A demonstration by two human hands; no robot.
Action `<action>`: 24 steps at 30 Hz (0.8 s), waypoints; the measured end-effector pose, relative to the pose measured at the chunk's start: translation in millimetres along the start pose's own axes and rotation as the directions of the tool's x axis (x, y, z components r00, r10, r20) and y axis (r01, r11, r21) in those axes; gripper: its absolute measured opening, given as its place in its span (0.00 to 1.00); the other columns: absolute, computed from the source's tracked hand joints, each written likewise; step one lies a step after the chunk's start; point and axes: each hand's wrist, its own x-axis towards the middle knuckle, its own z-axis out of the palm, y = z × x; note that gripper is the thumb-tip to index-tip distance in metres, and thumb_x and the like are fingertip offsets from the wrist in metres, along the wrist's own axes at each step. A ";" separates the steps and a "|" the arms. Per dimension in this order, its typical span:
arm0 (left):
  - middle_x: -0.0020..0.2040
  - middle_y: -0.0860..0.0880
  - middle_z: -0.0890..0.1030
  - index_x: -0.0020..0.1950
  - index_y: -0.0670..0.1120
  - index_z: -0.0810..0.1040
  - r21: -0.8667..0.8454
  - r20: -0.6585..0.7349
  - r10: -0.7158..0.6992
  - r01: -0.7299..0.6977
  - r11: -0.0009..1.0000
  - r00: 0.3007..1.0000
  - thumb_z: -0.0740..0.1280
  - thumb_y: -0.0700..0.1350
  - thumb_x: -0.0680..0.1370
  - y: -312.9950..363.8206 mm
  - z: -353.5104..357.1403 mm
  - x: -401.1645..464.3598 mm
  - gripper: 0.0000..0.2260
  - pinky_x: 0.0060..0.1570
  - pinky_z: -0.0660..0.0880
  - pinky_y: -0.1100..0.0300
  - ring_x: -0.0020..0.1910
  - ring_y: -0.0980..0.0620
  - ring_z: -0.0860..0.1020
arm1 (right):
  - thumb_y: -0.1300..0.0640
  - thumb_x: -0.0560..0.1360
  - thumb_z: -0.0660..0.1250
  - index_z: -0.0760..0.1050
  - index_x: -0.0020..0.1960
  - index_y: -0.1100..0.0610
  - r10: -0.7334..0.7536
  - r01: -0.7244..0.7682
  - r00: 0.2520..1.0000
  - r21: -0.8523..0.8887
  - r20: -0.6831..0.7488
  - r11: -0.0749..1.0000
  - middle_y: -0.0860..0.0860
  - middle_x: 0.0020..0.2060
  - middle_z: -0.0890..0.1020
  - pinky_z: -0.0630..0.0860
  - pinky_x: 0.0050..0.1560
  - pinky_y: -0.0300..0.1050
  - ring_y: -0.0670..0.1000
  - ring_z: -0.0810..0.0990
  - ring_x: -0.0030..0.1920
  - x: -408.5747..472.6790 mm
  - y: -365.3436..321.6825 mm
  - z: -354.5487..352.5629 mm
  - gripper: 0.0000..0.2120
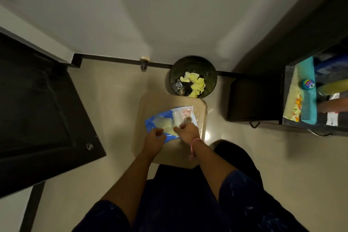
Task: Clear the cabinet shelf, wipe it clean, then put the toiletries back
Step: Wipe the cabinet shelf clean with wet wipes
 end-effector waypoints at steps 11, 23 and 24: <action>0.37 0.49 0.75 0.41 0.48 0.76 -0.276 0.123 -0.011 0.045 0.960 0.992 0.61 0.48 0.79 55.0 -3.9 -36.5 0.09 0.34 0.67 0.60 0.35 0.53 0.72 | 0.66 0.71 0.67 0.70 0.33 0.54 -0.018 0.053 0.998 0.595 -0.064 0.802 0.49 0.27 0.72 0.67 0.30 0.37 0.46 0.68 0.28 -80.9 -9.7 -48.4 0.13; 0.60 0.40 0.79 0.66 0.39 0.71 -0.564 0.645 0.208 0.275 0.779 0.735 0.63 0.40 0.78 132.1 80.2 -126.6 0.16 0.60 0.74 0.52 0.58 0.44 0.78 | 0.74 0.74 0.57 0.73 0.61 0.62 -0.089 0.181 0.983 0.875 -0.158 0.449 0.55 0.49 0.81 0.80 0.46 0.40 0.51 0.81 0.48 -177.1 46.4 -162.7 0.18; 0.60 0.40 0.79 0.66 0.39 0.71 -0.569 0.645 0.219 0.270 0.777 0.732 0.63 0.39 0.78 137.9 90.6 -134.4 0.16 0.59 0.75 0.52 0.58 0.45 0.79 | 0.73 0.75 0.57 0.73 0.61 0.62 -0.089 0.185 0.983 0.889 -0.162 0.420 0.56 0.50 0.81 0.80 0.48 0.42 0.52 0.80 0.49 -183.8 55.3 -173.3 0.17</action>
